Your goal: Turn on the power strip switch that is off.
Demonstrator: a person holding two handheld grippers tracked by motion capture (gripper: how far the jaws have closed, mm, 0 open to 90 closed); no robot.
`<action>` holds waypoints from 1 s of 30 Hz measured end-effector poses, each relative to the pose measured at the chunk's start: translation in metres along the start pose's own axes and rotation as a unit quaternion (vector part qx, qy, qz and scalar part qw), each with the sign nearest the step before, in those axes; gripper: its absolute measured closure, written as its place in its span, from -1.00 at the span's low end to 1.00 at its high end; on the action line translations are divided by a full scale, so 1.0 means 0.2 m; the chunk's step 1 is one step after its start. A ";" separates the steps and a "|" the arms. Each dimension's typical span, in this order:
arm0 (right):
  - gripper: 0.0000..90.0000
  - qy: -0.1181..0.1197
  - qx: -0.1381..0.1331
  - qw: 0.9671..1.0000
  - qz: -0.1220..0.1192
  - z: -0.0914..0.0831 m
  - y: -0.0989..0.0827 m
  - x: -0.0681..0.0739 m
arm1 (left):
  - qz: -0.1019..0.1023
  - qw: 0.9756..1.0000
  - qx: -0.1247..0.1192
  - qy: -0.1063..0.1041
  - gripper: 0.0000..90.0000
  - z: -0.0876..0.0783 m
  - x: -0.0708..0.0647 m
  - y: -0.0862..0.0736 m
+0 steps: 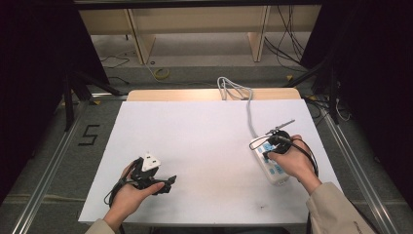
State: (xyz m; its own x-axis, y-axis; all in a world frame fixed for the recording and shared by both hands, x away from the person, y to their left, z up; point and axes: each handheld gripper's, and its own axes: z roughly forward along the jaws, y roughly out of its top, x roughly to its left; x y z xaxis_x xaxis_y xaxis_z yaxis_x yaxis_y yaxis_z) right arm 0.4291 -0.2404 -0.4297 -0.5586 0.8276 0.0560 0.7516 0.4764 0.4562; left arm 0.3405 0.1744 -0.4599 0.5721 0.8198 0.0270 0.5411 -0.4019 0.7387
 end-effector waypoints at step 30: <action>1.00 0.002 0.018 1.000 0.012 0.02 0.01 0.00 | 0.002 1.000 0.001 0.000 -0.64 0.00 0.00 0.00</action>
State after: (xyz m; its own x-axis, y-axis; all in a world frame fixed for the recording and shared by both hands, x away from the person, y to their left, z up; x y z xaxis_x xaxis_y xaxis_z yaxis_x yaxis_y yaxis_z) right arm 0.4312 -0.2384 -0.4323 -0.5414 0.8379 0.0695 0.7768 0.4668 0.4228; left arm 0.3399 0.1740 -0.4596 0.5746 0.8179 0.0306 0.5397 -0.4068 0.7371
